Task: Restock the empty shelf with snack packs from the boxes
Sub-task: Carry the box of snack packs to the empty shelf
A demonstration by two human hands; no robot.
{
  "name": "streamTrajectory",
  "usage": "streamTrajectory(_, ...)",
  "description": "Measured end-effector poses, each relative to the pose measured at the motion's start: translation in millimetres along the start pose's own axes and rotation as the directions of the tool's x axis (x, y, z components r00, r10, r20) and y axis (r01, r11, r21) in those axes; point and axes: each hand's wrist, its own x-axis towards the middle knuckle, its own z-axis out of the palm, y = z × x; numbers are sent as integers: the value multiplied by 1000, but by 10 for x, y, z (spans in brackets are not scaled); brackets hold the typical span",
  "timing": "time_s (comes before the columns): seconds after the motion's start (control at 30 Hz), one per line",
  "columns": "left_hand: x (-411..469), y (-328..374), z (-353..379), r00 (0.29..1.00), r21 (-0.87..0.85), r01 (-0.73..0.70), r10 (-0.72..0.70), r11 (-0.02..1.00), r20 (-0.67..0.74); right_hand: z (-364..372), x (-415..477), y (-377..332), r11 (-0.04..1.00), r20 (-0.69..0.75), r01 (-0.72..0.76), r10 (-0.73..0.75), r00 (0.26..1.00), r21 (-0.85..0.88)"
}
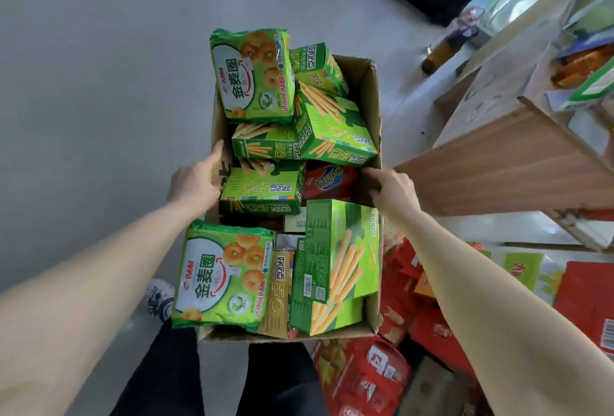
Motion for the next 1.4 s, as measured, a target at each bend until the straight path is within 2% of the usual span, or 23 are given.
streamTrajectory(0.4,-386,-2368,-1583,956,-237,204,-245,950,-159,251,-62,-2941,959,-4,270,-271,963,-85)
streamTrajectory(0.73,-727,-4117,-2778,856,-409,333,-454,850,-246,479,34,-5559,840,31,514,-518,855,-174)
streamTrajectory(0.9,-728,-4882,-3273,766,-494,437,-599,752,-234,631,232,-6866,723,82,658,-657,749,-213)
streamTrajectory(1.1,-630,-5827,-3765,610,-616,526,-765,586,-207,903,458,-8528,558,173,794,-781,601,-240)
streamTrajectory(1.27,-570,-6679,-4134,522,-660,551,-828,510,-204,1206,572,-9881,370,258,882,-857,445,-292)
streamTrajectory(1.4,-565,-7448,-4439,452,-710,551,-872,438,-188,1506,456,-10964,267,287,916,-890,354,-300)
